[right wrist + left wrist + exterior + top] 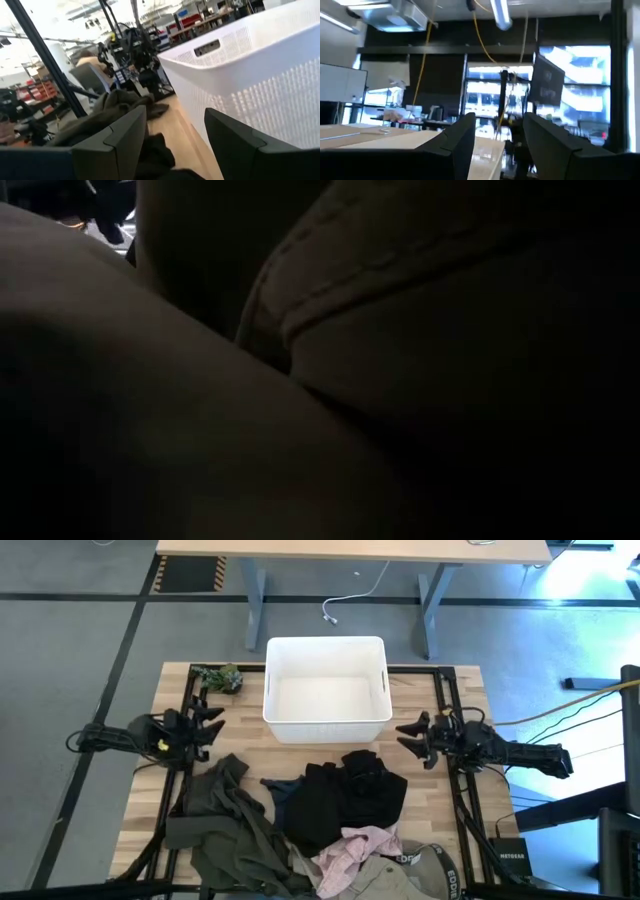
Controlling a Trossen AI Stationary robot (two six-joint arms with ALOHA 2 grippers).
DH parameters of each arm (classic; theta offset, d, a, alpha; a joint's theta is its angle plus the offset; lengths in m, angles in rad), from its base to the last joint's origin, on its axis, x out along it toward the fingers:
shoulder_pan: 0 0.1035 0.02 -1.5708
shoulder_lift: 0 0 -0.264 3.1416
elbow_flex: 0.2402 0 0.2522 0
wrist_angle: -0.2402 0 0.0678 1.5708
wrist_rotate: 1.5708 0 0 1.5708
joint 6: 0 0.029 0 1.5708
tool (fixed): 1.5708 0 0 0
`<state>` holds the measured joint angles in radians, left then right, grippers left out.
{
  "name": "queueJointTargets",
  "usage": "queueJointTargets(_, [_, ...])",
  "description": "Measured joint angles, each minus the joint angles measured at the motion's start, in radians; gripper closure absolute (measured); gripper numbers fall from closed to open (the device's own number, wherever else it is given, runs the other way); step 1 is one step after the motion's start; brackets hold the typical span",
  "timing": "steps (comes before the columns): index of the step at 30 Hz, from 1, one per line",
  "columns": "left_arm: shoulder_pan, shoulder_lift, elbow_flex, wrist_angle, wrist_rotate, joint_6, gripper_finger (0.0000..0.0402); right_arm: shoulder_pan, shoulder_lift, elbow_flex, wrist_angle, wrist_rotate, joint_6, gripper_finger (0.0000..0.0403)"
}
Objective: Sort clothes
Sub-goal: Put the black shirt into the white laundry bin
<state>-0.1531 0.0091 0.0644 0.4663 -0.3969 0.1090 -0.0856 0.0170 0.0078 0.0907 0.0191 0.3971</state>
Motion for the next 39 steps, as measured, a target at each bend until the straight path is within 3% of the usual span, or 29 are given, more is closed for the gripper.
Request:
queueJointTargets(4, [-0.001, 0.041, 0.048, -0.011, 0.049, -0.004, 0.0237, 0.0, 0.0, 0.0, 0.088, 0.022, -0.001, 0.0181])
queueJointTargets(7, [-0.002, 0.14, 0.107, -0.012, 0.088, -0.013, 0.0237, 0.0, 0.0, 0.0, 0.224, 0.026, -0.019, 0.0181])
queueJointTargets(17, [-0.023, 0.742, 0.454, -0.076, 0.125, 0.004, 0.0237, 0.0, 0.0, 0.004, 0.597, -0.03, -0.163, 0.0181])
queueJointTargets(27, [-0.092, 1.173, 0.835, -0.446, 0.237, -0.05, 0.0237, 0.0, 0.077, 0.169, 0.554, -0.103, -0.194, 0.0181])
queueJointTargets(34, [-0.153, 1.315, 0.924, -0.511, 0.24, -0.08, 0.0237, 0.0, 0.279, 0.302, 0.509, -0.134, -0.208, 0.0181])
queueJointTargets(39, [-0.176, 1.377, 0.941, -0.542, 0.24, -0.088, 0.0237, 0.0, 0.479, 0.441, 0.51, -0.217, -0.212, 0.0181])
